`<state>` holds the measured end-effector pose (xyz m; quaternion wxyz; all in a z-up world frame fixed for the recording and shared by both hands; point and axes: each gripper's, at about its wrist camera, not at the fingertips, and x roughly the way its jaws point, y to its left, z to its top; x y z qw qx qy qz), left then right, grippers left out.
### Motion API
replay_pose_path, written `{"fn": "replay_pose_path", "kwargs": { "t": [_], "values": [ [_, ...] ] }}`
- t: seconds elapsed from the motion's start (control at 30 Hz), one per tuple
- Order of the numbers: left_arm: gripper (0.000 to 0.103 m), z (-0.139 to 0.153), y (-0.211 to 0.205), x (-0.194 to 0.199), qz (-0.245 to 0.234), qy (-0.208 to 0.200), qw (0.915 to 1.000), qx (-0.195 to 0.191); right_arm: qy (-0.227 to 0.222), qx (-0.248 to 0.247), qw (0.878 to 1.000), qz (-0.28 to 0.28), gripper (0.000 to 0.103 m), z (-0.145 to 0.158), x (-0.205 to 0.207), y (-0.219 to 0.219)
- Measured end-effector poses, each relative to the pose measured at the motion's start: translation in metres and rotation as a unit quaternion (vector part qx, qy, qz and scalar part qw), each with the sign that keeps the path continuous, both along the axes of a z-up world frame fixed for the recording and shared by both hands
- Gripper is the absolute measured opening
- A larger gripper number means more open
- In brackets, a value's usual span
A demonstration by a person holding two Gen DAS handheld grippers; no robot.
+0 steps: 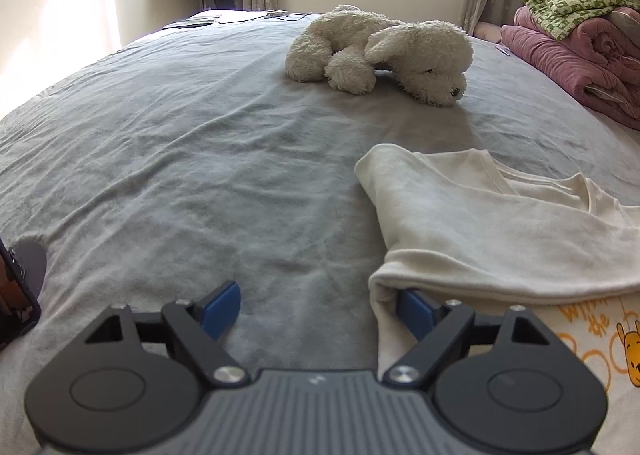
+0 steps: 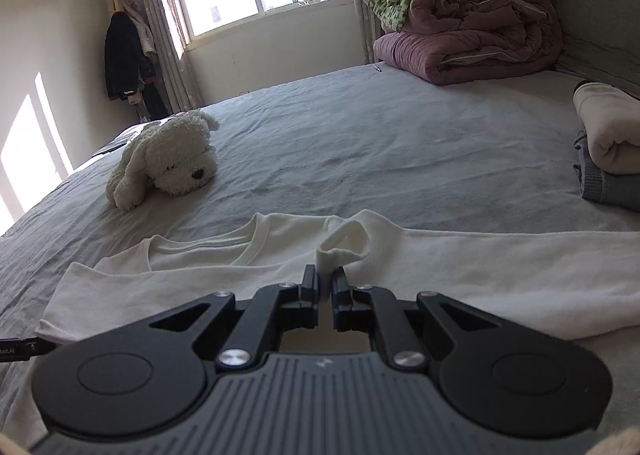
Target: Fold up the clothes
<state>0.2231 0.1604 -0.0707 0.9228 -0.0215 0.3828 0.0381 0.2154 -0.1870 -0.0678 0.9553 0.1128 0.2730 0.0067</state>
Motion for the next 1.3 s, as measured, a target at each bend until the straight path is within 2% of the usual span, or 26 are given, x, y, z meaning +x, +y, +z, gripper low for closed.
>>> {"fn": "replay_pose_path", "kwargs": {
  "t": [0.07, 0.1, 0.2, 0.4, 0.47, 0.5, 0.53, 0.57, 0.6, 0.7, 0.73, 0.8, 0.93, 1.03, 1.17, 1.3],
  "values": [
    [0.086, 0.003, 0.004, -0.001, -0.003, 0.009, 0.9999, -0.011, 0.027, -0.013, 1.000, 0.000, 0.009, -0.016, 0.000, 0.001],
    [0.086, 0.005, 0.007, -0.002, -0.004, 0.013, 0.9997, -0.020, 0.027, -0.019, 0.999, 0.002, 0.009, -0.019, -0.003, 0.002],
    [0.084, 0.013, 0.019, -0.005, -0.002, 0.011, 0.9987, -0.049, 0.028, -0.038, 0.999, 0.008, 0.009, -0.013, -0.009, 0.006],
    [0.079, 0.026, 0.035, -0.010, 0.003, -0.046, 0.9904, -0.130, 0.042, -0.069, 0.996, 0.033, 0.009, -0.004, -0.015, 0.010],
    [0.066, 0.020, 0.026, -0.008, -0.012, -0.049, 0.9890, -0.139, 0.049, -0.061, 0.996, 0.038, 0.009, -0.003, -0.016, 0.006],
    [0.062, 0.017, 0.018, -0.006, -0.023, -0.041, 0.9908, -0.127, 0.052, -0.055, 0.996, 0.040, 0.009, -0.001, -0.017, 0.004],
    [0.053, 0.014, 0.011, -0.005, -0.031, -0.027, 0.9937, -0.105, 0.053, -0.049, 0.996, 0.043, 0.009, 0.001, -0.019, 0.002],
    [0.049, 0.010, 0.002, -0.003, -0.038, -0.001, 0.9973, -0.063, 0.055, -0.046, 0.996, 0.047, 0.010, 0.004, -0.021, 0.000],
    [0.047, 0.007, -0.006, -0.001, -0.044, 0.020, 0.9985, -0.027, 0.058, -0.043, 0.996, 0.051, 0.011, 0.007, -0.024, -0.001],
    [0.046, 0.009, -0.012, -0.005, -0.050, 0.024, 0.9984, 0.001, 0.049, -0.051, 0.996, 0.055, 0.026, 0.021, -0.029, -0.001],
    [0.047, 0.011, -0.008, -0.005, -0.048, 0.025, 0.9985, -0.012, 0.042, -0.056, 0.996, 0.056, 0.034, 0.026, -0.030, 0.000],
    [0.047, 0.015, 0.005, -0.007, -0.040, 0.019, 0.9976, -0.053, 0.027, -0.056, 0.996, 0.070, 0.043, 0.038, -0.027, 0.007],
    [0.048, 0.022, 0.033, -0.010, -0.016, -0.003, 0.9877, -0.156, 0.018, -0.037, 0.990, 0.136, 0.043, 0.053, -0.007, 0.041],
    [0.046, 0.024, 0.046, -0.011, -0.004, -0.012, 0.9759, -0.218, 0.021, -0.019, 0.978, 0.205, 0.043, 0.056, 0.021, 0.083],
    [0.042, 0.022, 0.057, -0.007, 0.008, -0.026, 0.9618, -0.272, 0.024, -0.009, 0.960, 0.279, 0.047, 0.051, 0.064, 0.138],
    [0.032, 0.012, 0.051, 0.000, 0.010, -0.023, 0.9611, -0.275, 0.040, 0.015, 0.945, 0.324, 0.051, 0.043, 0.108, 0.179]
  ]
}}
